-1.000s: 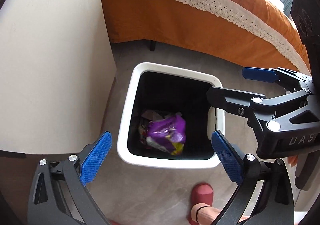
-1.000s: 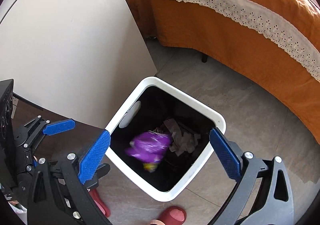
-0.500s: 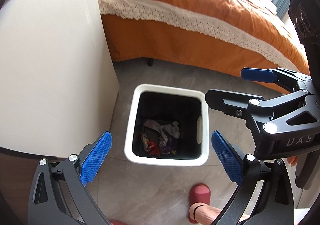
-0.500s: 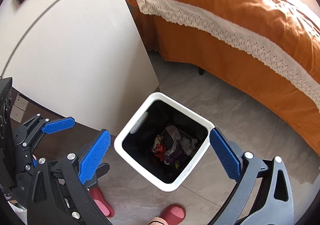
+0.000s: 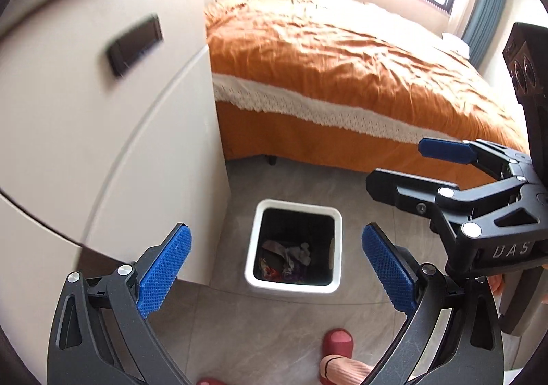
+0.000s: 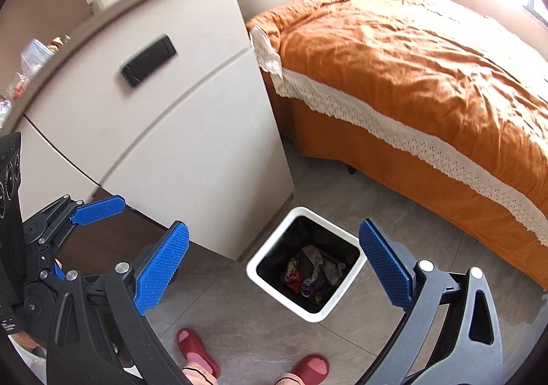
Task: Collect trash
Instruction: 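Move both open tools back to the desk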
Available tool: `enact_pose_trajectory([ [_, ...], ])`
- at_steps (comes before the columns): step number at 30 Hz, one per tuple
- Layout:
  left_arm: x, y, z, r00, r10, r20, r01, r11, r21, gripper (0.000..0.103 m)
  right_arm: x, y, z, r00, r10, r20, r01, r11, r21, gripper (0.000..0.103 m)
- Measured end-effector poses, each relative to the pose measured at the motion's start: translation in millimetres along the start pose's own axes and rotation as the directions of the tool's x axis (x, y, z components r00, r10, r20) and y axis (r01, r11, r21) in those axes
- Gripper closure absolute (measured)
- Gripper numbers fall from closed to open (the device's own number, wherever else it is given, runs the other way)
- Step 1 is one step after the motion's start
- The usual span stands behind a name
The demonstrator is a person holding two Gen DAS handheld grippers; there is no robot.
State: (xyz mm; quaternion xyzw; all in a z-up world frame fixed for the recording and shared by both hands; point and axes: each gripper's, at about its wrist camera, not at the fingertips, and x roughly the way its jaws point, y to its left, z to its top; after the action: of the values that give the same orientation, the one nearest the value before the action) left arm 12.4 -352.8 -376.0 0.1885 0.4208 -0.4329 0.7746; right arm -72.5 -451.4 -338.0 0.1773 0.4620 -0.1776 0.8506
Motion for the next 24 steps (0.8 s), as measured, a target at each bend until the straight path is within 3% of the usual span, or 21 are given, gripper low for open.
enact_pose_trajectory([
  [13, -137.9, 17.2, 35.2, 0.986, 0.062, 0.155, -0.052, 0.996, -0.07, 0.005, -111.1, 72.7, 57.4, 0.983, 0.043, 0.179, -0.024, 0.994, -0.109, 0.004],
  [24, -242.3, 78.4, 44.8, 0.935, 0.237, 0.263, -0.199, 0.966, -0.164, 0.005, -154.8, 162.5, 108.5, 0.945, 0.188, 0.267, -0.11, 0.953, -0.281, 0.004],
])
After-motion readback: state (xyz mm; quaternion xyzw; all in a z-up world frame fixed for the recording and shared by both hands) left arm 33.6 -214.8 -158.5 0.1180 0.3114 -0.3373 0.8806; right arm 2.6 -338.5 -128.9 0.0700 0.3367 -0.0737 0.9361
